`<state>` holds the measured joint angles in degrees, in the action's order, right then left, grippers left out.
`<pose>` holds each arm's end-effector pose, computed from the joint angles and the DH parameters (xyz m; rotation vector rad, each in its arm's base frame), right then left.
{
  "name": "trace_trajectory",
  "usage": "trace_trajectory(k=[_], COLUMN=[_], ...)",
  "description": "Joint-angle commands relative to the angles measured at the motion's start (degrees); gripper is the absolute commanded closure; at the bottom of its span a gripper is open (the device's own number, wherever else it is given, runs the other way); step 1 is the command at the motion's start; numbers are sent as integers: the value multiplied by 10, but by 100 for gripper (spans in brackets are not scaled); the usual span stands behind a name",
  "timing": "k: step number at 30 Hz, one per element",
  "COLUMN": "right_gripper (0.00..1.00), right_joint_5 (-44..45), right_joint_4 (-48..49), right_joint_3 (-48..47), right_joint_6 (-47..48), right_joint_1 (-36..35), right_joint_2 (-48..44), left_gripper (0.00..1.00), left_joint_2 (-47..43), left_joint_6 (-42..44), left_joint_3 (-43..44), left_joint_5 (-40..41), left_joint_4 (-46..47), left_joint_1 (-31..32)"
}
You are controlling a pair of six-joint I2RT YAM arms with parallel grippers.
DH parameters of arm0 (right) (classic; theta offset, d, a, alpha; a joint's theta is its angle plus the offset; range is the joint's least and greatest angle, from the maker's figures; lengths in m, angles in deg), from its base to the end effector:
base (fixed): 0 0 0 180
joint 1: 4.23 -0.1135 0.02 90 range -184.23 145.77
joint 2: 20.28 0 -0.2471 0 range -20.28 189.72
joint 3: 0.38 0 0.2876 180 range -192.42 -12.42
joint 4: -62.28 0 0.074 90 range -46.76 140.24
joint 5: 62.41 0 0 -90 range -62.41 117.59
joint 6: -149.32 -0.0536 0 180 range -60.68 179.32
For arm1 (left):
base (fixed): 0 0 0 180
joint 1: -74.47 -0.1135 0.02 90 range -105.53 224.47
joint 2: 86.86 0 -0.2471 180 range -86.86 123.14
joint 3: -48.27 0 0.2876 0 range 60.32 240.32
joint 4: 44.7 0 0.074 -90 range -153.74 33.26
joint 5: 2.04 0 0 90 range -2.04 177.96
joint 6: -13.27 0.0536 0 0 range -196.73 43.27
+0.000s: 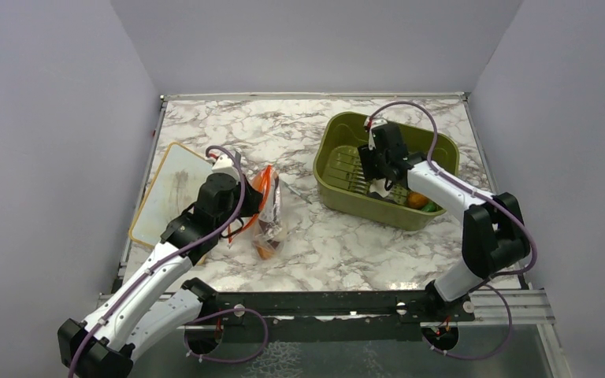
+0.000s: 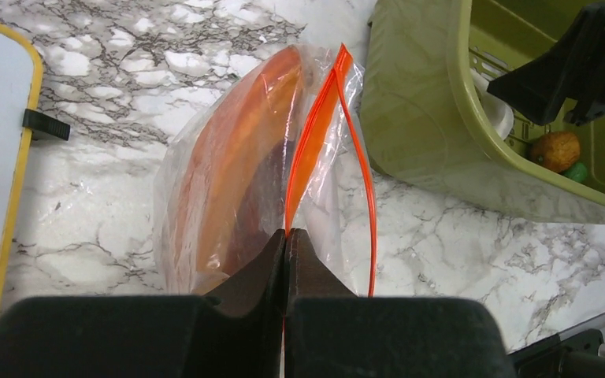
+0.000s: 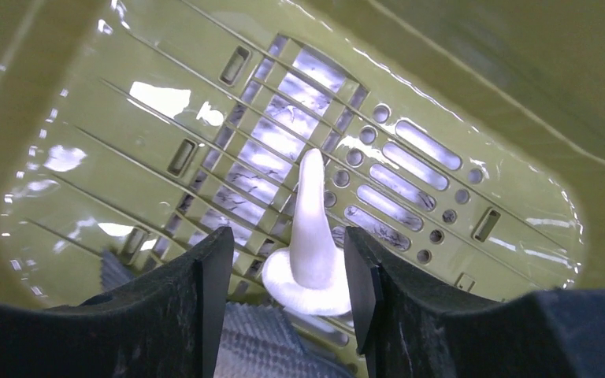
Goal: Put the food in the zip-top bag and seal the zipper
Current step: Pick up the fake vegetable from the bin.
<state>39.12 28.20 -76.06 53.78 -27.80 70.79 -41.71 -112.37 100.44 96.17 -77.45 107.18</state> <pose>0.3564 0.1438 0.1881 -0.2888 2.3936 -0.0119 0.2108 -0.1263 0.2687 -0.1460 2.0640 -0.6066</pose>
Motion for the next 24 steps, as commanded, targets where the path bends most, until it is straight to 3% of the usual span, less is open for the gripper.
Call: trace_trajectory(k=[1, 4, 7, 11, 16, 20, 24], right_gripper=[50, 50, 42, 31, 26, 29, 43], right_joint_5=[-22, -52, -72, -42, -25, -11, 1], right_joint_4=[94, 66, 8, -74, -129, -98, -94], right_joint_3=[38, 16, -14, -47, -59, -52, -79], right_joint_6=[74, 81, 50, -2, -39, -23, -21], right_joint_1=[6, 6, 7, 6, 7, 13, 26], right_joint_2=[1, 17, 29, 26, 24, 38, 87], left_gripper=[100, 100, 100, 100, 100, 100, 100], left_joint_2=[24, 36, 53, 75, 91, 108, 134], left_joint_6=[-15, -15, -13, 7, 16, 22, 32], left_joint_3=[41, 61, 74, 87, 95, 105, 115], left_joint_5=[14, 17, 17, 18, 28, 34, 33], left_joint_4=[-54, -66, -75, -90, -100, -100, -100], left_joint_1=[2, 2, 2, 2, 2, 2, 2])
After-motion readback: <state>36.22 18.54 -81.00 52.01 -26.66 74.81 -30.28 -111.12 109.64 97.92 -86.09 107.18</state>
